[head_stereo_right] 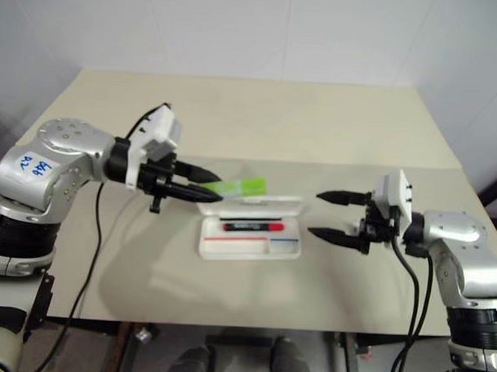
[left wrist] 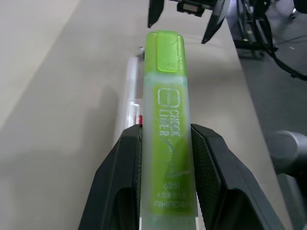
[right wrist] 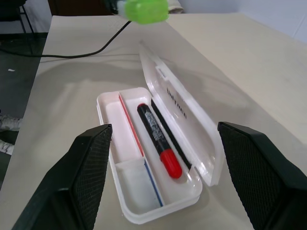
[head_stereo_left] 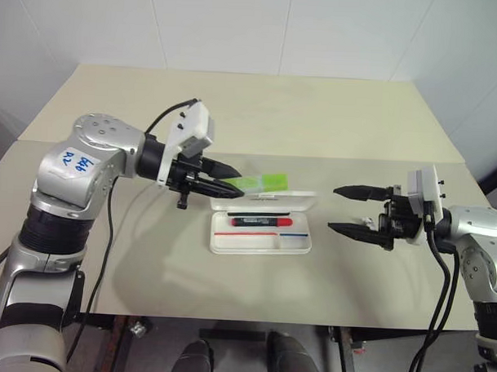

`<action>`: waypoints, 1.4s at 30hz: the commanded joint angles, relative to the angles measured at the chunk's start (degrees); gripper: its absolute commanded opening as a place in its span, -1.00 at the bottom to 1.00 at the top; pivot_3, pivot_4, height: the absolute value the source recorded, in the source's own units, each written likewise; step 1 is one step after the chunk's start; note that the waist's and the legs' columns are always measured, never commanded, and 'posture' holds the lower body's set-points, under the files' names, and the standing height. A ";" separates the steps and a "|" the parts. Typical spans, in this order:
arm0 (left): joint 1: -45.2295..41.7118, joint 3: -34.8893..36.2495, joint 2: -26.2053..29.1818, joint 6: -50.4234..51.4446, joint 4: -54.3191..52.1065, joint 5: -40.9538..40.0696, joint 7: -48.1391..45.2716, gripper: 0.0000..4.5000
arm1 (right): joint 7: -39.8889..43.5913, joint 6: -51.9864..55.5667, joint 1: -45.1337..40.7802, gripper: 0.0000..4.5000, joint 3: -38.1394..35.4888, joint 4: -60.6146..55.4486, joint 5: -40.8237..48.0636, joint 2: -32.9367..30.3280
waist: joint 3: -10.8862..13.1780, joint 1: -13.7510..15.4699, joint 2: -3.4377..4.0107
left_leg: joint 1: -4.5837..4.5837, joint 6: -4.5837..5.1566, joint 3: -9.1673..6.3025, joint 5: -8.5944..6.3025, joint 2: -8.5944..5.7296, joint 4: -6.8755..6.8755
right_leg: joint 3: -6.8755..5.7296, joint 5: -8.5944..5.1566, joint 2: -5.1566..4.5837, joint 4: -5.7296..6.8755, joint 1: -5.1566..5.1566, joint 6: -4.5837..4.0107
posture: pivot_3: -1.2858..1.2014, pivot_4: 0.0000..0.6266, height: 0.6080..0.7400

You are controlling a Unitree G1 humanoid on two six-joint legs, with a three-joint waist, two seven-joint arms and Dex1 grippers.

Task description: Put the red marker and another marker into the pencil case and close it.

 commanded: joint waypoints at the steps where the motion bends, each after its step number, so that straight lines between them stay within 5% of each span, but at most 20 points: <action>1: 1.14 -0.80 -0.41 3.73 -5.65 -2.91 1.05 -0.52 | -0.69 -0.51 0.89 1.00 -2.37 -2.79 0.80 -1.13 | 0.00 -0.06 0.00 | 0.00 0.00 0.00 0.00 0.00 0.00 | 0.00 0.00 0.00 0.00 0.00 0.00 | 0.03 -0.52 1.00; 19: 6.95 -12.11 -3.23 12.41 -10.28 2.36 17.83 -0.52 | -0.35 -1.67 2.42 1.00 -3.97 -0.92 0.37 -2.77 | 0.00 0.18 0.00 | 0.04 0.00 0.00 0.00 -0.02 0.08 | 0.03 -0.01 0.00 0.00 0.06 0.01 | 0.03 -0.52 1.00; 40: 9.24 -16.03 -0.63 1.55 -6.77 8.32 12.70 -0.52 | -1.57 -1.85 3.44 1.00 -3.83 -1.72 -0.03 -2.93 | 0.00 0.52 0.00 | 0.03 0.00 0.00 0.00 -0.03 0.07 | 0.03 -0.01 -0.01 -0.03 0.07 0.00 | 0.03 -0.52 1.00; 42: 9.38 -16.00 -0.82 1.54 -7.01 8.41 12.52 -0.08 | -1.66 -1.91 3.54 1.00 -3.88 -1.83 -0.02 -2.94 | 0.00 0.49 0.00 | 0.03 0.00 0.01 0.00 -0.03 0.06 | 0.03 -0.01 0.00 -0.03 0.06 0.00 | 0.03 -0.52 1.00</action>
